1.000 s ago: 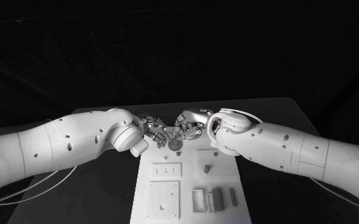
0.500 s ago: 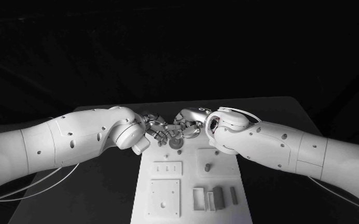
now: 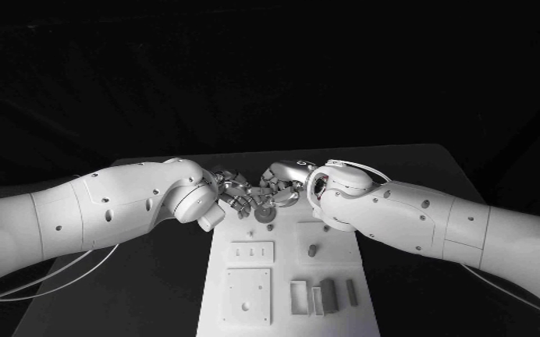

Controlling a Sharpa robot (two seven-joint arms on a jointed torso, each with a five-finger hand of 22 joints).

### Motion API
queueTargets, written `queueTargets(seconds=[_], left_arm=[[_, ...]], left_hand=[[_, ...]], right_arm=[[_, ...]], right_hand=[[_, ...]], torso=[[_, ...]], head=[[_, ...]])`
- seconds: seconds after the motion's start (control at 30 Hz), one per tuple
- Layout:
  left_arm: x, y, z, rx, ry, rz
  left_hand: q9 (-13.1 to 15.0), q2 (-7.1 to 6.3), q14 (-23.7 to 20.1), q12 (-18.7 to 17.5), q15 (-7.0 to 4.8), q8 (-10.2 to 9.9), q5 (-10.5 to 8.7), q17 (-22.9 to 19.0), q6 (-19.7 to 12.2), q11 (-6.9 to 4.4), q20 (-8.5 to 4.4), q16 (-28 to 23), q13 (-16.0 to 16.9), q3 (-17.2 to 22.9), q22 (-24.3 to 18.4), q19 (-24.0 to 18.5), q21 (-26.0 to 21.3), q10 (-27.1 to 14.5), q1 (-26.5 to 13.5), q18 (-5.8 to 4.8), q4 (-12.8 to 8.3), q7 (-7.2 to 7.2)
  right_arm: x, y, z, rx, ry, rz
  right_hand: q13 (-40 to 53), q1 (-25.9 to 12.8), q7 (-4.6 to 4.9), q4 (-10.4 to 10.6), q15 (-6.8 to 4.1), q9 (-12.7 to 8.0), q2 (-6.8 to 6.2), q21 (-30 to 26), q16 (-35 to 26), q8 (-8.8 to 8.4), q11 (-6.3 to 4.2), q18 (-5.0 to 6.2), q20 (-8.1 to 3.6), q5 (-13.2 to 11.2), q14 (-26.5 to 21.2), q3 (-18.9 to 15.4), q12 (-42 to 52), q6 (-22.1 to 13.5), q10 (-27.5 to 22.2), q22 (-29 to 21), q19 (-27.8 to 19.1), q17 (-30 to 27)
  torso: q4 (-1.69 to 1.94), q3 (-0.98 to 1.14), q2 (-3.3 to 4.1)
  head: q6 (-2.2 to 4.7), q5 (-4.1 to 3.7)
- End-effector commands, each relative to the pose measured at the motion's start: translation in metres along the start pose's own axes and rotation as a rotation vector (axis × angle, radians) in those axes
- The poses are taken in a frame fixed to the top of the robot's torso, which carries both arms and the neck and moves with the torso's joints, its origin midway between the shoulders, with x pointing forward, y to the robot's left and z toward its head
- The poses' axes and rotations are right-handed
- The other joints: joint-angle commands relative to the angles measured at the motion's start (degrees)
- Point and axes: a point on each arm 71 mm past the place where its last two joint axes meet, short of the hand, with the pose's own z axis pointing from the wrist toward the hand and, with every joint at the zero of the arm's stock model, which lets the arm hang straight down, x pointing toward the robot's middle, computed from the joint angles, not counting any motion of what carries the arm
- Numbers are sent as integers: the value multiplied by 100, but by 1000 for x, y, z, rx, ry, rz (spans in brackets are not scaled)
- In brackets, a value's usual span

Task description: Assemble the parts on the task board

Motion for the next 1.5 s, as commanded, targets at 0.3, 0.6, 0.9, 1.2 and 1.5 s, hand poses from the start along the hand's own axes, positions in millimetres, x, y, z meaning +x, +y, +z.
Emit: queueTargets(seconds=[0.3,0.6,0.9,1.2,1.5], left_arm=[[-1,-4,0,14,-4,6],[-3,-3,0,14,0,7],[-1,-4,0,18,12,-5],[0,-3,0,6,24,-10],[1,-2,0,-23,19,13]], left_hand=[[4,97,74,-15,-8,9,-25,61,71,-9,-20,-53,37,321,40,74,20,92,552,18,-2,-2],[0,40,89,-61,0,-23,-23,101,68,-1,-16,-108,58,574,55,72,-11,104,953,-7,11,10],[-11,-45,73,-104,21,-60,-24,114,33,20,-1,-159,64,626,58,56,-41,83,870,-27,27,40],[-29,-280,22,-194,61,-137,-27,132,-69,72,28,-261,70,563,67,13,-99,2,112,-22,30,96],[-4,-408,78,-186,39,-115,-26,188,-22,40,15,-267,114,442,107,55,-93,56,-259,15,31,70]], right_arm=[[2,4,0,-10,21,-9],[3,3,0,-6,29,-10],[3,5,3,-7,32,-11],[3,6,3,-9,26,-14],[3,9,4,-16,21,-18]], right_hand=[[7,-56,118,-19,-38,9,9,3,-16,19,-44,82,-14,17,1,-12,-29,132,17,79,-4,10],[8,-64,115,-22,-40,11,2,4,-16,19,-46,83,-15,17,3,-13,-30,136,19,80,-3,12],[9,-61,109,-28,-44,17,21,4,-14,25,-51,83,-18,20,4,-2,-33,155,22,81,-2,15],[9,-61,107,-31,-46,20,30,5,-14,27,-53,83,-19,20,4,3,-34,162,23,82,-2,17],[9,-61,106,-35,-47,22,29,5,-14,29,-54,83,-20,19,4,3,-35,166,23,82,-2,18]], torso=[[3,-3,1],[4,-6,0],[2,-5,2],[3,-1,1],[3,1,0]], head=[[-18,12],[-35,5],[-37,9],[-40,17],[-46,42]])
